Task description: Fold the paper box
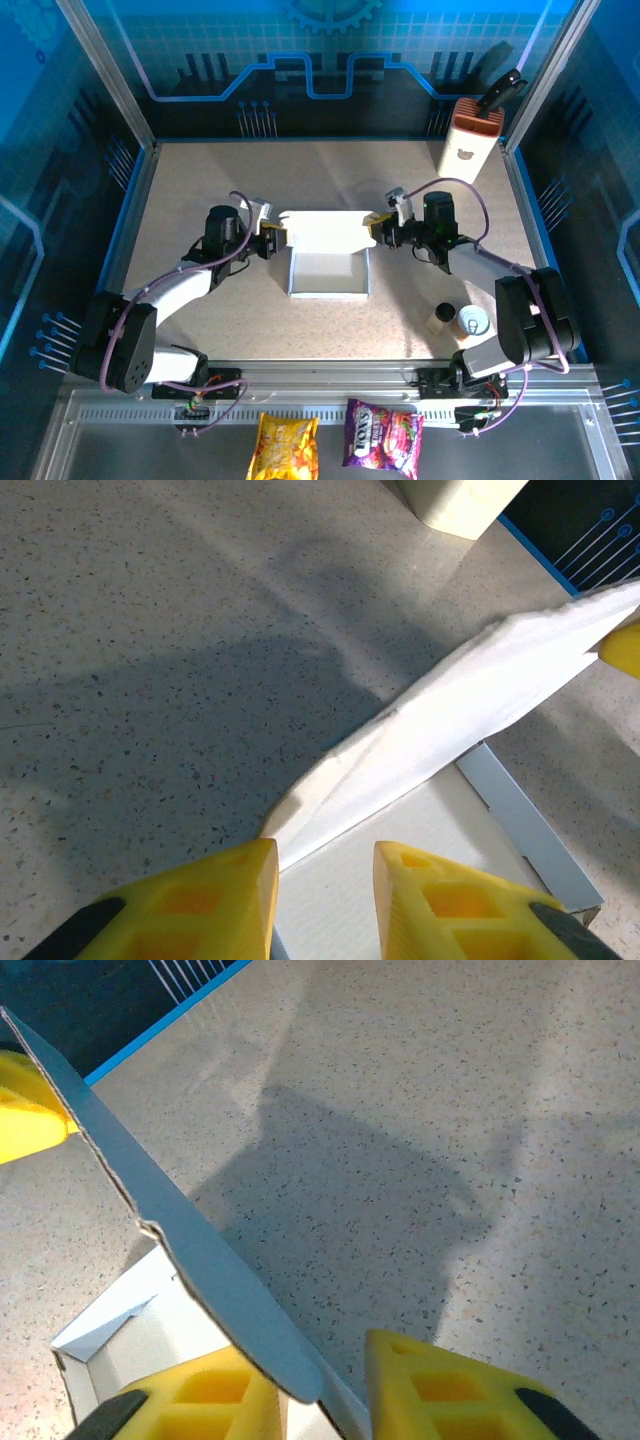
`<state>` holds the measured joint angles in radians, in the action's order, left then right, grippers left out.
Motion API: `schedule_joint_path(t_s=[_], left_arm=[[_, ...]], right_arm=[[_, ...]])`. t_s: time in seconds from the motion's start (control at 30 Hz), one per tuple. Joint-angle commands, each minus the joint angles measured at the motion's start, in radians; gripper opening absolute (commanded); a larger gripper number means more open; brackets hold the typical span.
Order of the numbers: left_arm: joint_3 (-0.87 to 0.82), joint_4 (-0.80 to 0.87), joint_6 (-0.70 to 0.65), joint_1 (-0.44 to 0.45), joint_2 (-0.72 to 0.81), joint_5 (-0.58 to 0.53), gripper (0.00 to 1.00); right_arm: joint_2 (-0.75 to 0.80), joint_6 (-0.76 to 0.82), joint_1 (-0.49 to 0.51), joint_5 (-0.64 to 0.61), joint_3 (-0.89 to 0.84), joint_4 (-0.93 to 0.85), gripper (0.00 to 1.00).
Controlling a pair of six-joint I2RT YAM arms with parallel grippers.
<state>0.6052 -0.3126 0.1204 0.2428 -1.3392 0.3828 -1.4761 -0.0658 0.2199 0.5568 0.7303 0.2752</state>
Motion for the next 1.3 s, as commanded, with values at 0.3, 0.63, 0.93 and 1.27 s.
schedule_joint_path(t_s=[0.3,0.63,0.93,1.27], left_arm=[[0.046,0.004,-0.032,0.003,-0.015,0.056,0.28],[0.043,0.037,-0.043,0.002,0.009,-0.087,0.37],[0.054,-0.024,-0.063,-0.027,-0.042,-0.052,0.61],[0.123,-0.086,-0.097,-0.037,-0.151,0.061,0.53]], right_arm=[[-0.007,0.043,0.037,-0.016,0.048,-0.056,0.20],[-0.007,0.069,0.047,-0.021,0.055,-0.080,0.16],[-0.021,0.086,0.050,0.009,0.066,-0.085,0.14],[-0.025,0.090,0.052,0.021,0.069,-0.082,0.12]])
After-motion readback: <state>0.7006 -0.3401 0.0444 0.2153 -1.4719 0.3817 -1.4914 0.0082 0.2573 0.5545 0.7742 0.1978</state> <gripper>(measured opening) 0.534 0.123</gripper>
